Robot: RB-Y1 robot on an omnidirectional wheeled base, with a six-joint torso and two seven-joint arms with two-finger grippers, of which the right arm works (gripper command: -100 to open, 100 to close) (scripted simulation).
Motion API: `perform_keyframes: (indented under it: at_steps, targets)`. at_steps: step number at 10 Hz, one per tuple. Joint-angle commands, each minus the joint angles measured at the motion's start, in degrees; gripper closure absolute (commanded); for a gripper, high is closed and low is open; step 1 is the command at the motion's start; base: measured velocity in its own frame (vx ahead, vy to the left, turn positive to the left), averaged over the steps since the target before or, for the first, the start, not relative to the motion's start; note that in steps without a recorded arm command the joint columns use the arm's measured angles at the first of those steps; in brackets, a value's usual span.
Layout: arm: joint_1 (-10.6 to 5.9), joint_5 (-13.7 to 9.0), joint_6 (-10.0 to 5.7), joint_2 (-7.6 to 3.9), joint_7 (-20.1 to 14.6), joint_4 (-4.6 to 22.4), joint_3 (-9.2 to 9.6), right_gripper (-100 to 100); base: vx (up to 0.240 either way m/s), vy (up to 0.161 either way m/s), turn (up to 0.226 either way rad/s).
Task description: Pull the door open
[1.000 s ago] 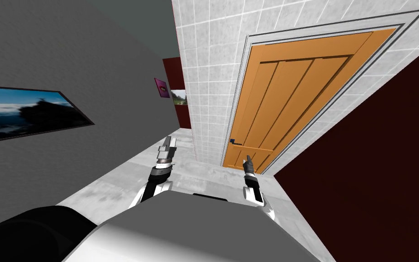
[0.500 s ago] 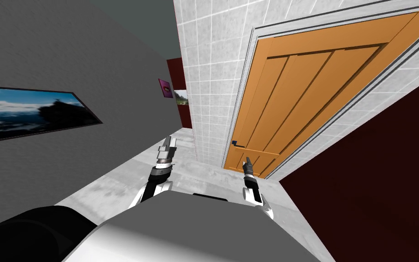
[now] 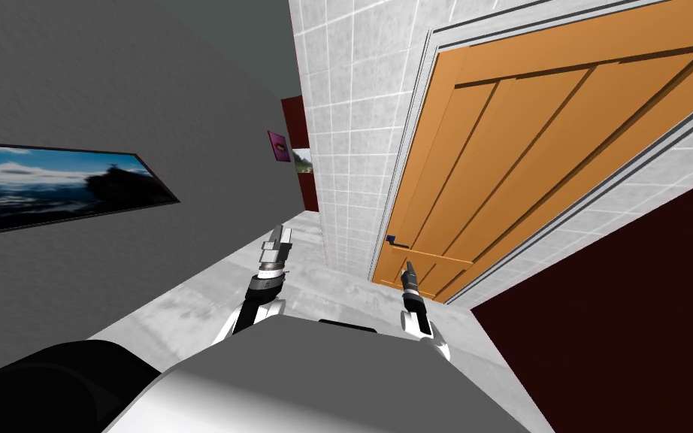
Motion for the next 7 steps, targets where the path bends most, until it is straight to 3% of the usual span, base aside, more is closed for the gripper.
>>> perform_keyframes:
  at_steps: [1,7]
  targets:
    - [-1.05,-0.3,-0.84,-0.17,0.1,2.8,-0.22,-100,0.066,-0.043,0.108]
    - [-4.24,-1.0,-2.96,-0.52,0.5,11.1,-0.90,-100,0.063,-0.047,0.079]
